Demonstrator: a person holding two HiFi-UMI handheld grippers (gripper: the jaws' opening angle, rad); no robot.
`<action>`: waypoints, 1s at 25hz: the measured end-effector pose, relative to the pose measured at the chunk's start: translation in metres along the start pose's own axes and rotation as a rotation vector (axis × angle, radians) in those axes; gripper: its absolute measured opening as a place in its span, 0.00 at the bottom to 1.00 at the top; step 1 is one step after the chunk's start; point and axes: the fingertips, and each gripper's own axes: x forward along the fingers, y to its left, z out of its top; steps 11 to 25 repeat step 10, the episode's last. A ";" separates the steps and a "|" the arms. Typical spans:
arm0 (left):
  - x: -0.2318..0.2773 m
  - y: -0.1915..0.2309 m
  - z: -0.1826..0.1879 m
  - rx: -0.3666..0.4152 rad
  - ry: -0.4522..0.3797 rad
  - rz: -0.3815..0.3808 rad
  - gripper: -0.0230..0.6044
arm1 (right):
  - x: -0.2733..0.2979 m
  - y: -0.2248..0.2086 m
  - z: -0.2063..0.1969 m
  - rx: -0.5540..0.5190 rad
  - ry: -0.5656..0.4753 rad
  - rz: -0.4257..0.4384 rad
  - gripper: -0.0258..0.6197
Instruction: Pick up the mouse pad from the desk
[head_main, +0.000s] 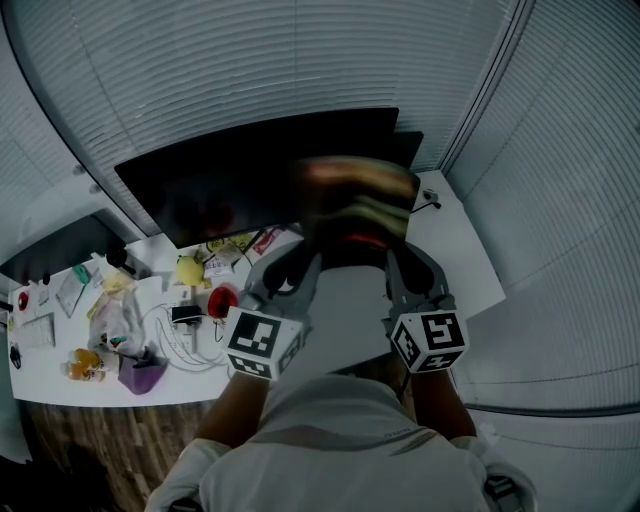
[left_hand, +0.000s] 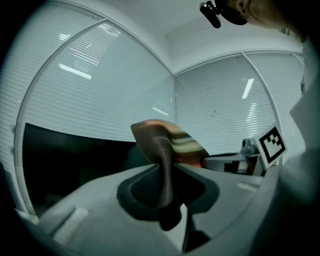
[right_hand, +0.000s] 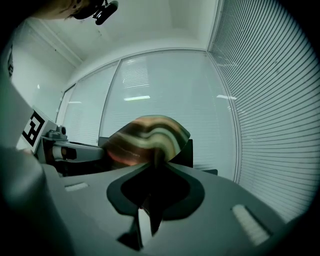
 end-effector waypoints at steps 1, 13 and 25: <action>0.000 0.000 0.000 0.000 0.001 0.000 0.16 | 0.000 0.000 -0.001 0.002 0.002 0.001 0.11; -0.002 0.001 -0.006 0.000 0.011 0.015 0.17 | -0.002 0.001 -0.005 0.023 0.010 0.013 0.11; -0.002 0.001 -0.006 0.000 0.011 0.015 0.17 | -0.002 0.001 -0.005 0.023 0.010 0.013 0.11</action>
